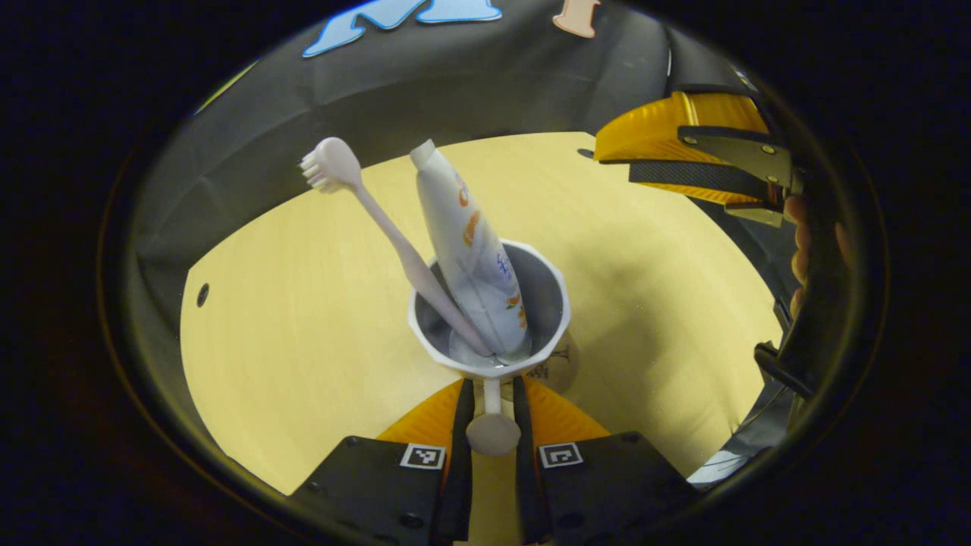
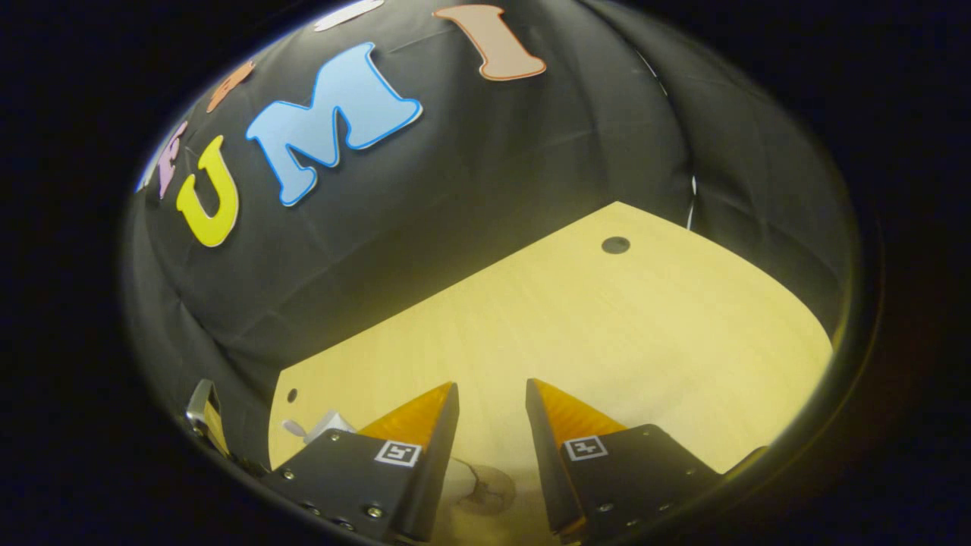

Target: Put the toothbrush and toothpaste on the desktop into the cup, then pick up the cup and place it on the coaster on the desktop.

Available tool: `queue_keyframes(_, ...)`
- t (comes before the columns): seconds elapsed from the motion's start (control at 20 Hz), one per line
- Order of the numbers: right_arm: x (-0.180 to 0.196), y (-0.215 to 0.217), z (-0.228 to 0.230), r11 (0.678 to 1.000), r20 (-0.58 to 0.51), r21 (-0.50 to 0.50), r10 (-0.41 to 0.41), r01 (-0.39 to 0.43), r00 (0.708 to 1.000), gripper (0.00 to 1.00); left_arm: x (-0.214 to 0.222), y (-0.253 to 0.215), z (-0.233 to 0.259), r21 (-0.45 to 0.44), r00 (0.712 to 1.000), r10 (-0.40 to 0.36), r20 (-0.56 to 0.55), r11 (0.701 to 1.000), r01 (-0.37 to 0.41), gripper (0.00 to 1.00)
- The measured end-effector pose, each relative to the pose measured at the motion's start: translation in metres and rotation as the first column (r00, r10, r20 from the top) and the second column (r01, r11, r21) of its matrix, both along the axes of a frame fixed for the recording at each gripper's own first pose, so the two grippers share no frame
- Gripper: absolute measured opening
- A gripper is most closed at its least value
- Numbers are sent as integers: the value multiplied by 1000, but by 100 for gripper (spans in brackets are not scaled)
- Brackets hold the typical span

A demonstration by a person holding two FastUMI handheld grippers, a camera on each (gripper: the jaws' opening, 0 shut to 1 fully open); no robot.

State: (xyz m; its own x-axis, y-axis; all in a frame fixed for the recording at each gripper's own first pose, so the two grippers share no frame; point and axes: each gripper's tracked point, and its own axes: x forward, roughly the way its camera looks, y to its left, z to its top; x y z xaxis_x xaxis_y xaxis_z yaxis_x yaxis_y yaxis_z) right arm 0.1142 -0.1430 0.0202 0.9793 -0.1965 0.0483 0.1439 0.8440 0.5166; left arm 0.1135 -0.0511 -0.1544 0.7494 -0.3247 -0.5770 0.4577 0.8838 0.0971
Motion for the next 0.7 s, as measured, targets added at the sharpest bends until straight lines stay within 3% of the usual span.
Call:
queue_keyframes(0.6,-24,-20,-25,1000,-24,16,-19,20,1000,54,12,6,1,28,1000,21,19,999,-21,30)
queue_keyframes(0.65,-25,-21,-27,1000,-25,17,-17,17,1000,54,12,7,2,27,999,26,23,999,-26,31)
queue_keyframes(0.7,-27,-21,-27,1000,-24,17,-15,15,1000,54,13,6,3,23,999,31,31,999,-31,39)
